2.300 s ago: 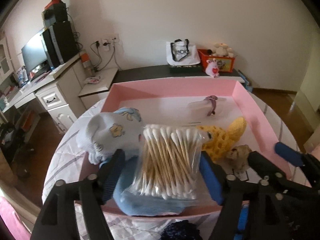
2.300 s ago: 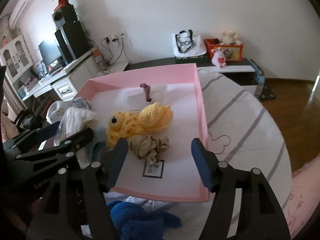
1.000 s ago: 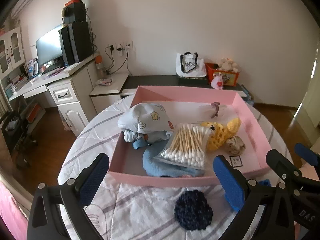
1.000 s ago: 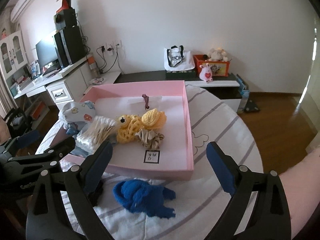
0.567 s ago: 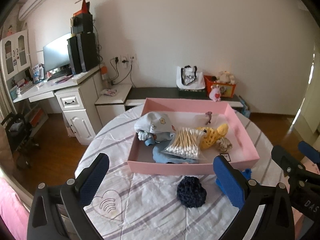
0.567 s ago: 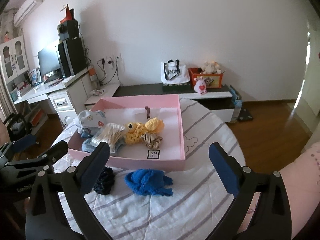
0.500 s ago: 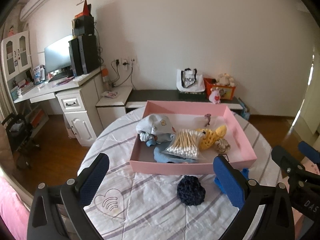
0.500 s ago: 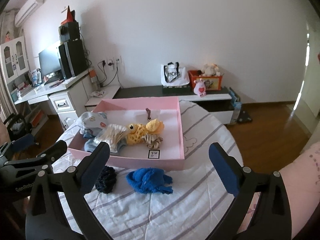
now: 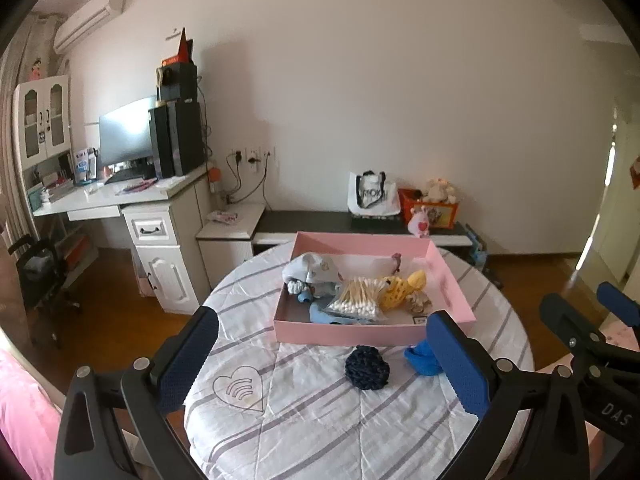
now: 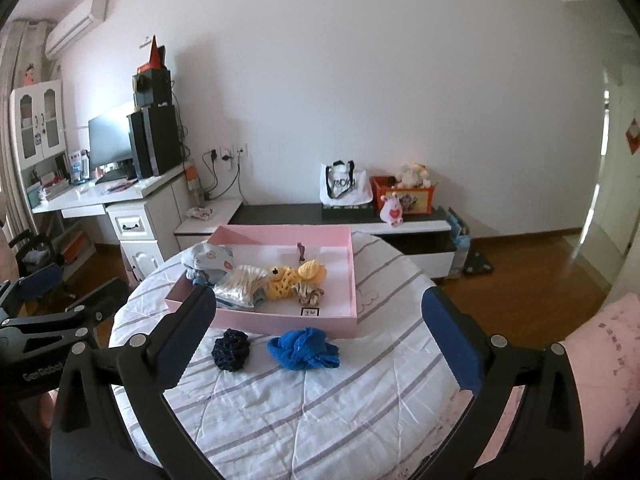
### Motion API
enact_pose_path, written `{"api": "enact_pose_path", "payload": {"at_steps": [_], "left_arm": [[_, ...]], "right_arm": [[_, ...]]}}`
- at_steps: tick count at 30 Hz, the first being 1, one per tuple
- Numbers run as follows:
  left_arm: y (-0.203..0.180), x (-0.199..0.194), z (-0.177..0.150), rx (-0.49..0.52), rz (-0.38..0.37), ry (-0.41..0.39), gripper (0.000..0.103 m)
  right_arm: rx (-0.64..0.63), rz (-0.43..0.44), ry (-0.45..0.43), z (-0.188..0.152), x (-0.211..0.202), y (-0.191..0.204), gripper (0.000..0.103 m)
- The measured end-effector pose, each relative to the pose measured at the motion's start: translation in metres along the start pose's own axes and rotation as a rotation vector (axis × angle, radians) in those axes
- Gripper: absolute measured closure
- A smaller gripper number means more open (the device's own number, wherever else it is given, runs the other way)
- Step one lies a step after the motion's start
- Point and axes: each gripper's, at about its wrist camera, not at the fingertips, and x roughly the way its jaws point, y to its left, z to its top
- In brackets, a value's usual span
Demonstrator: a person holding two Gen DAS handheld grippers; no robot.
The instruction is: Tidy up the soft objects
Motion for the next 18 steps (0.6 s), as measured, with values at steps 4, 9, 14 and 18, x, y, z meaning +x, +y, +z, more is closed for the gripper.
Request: {"api": "enact_pose_path", "payload": {"at_steps": [4,9,14,18], "left_arm": [[-0.001,-0.028,-0.004,0.005,-0.004,-0.036,0.0],[-0.003,-0.063,-0.008,0.01,-0.008,-0.086,0.0],[-0.005,-0.094,-0.015,0.012,-0.011,-0.125,0.0],[-0.006,-0.117,-0.022,0.013,-0.006,-0.159,0.0]], "right_arm": [[-0.006,-0.003,-0.032,0.002,-0.019,0.0,0.0],[-0.019,-0.005,-0.076,0.004,-0.044,0.004,0.0],[-0.025,-0.003,-0.122,0.004,-0.07,0.005,0.0],[-0.021,0.0,-0.16,0.003,-0.09,0.004,0.0]]}}
